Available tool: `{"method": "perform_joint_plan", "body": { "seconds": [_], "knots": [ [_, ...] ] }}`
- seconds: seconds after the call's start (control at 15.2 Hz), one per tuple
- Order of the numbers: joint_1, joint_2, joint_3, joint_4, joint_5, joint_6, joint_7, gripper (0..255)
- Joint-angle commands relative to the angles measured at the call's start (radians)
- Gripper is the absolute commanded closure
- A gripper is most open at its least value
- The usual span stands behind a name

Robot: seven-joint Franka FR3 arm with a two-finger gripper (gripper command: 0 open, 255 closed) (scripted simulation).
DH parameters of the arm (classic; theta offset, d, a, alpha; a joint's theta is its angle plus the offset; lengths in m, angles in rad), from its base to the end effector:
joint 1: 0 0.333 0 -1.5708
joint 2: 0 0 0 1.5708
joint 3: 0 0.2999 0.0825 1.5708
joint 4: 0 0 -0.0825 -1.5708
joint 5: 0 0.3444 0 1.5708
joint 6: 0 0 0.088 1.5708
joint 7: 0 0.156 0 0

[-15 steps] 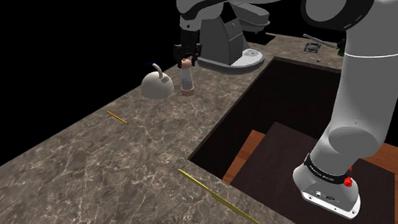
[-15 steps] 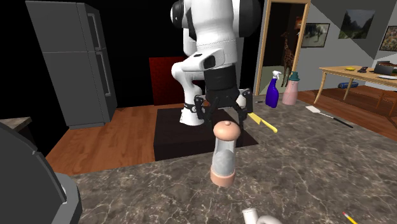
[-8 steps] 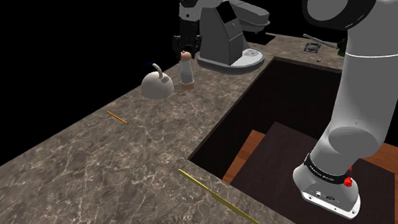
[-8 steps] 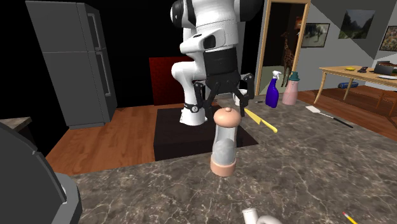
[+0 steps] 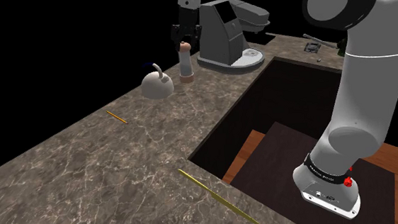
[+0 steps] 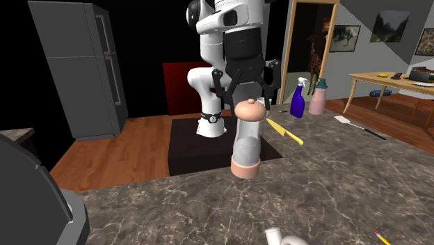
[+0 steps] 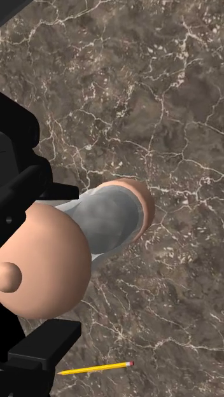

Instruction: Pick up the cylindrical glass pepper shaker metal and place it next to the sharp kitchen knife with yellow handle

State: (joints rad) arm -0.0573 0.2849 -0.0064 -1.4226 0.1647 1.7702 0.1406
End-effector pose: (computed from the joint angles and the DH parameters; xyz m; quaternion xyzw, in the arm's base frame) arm 0.6139 -0.0165 0.4840 -0.9896 0.1151 -0.0281 0.0814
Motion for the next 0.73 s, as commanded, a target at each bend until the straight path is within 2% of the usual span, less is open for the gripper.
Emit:
{"method": "perform_joint_plan", "body": {
  "seconds": [0.0, 0.66],
  "knots": [
    [-0.001, 0.005, -0.001, 0.034, -0.001, -0.029, 0.003, 255],
    [-0.005, 0.044, -0.001, 0.227, -0.003, -0.181, 0.024, 255]
  ]
}}
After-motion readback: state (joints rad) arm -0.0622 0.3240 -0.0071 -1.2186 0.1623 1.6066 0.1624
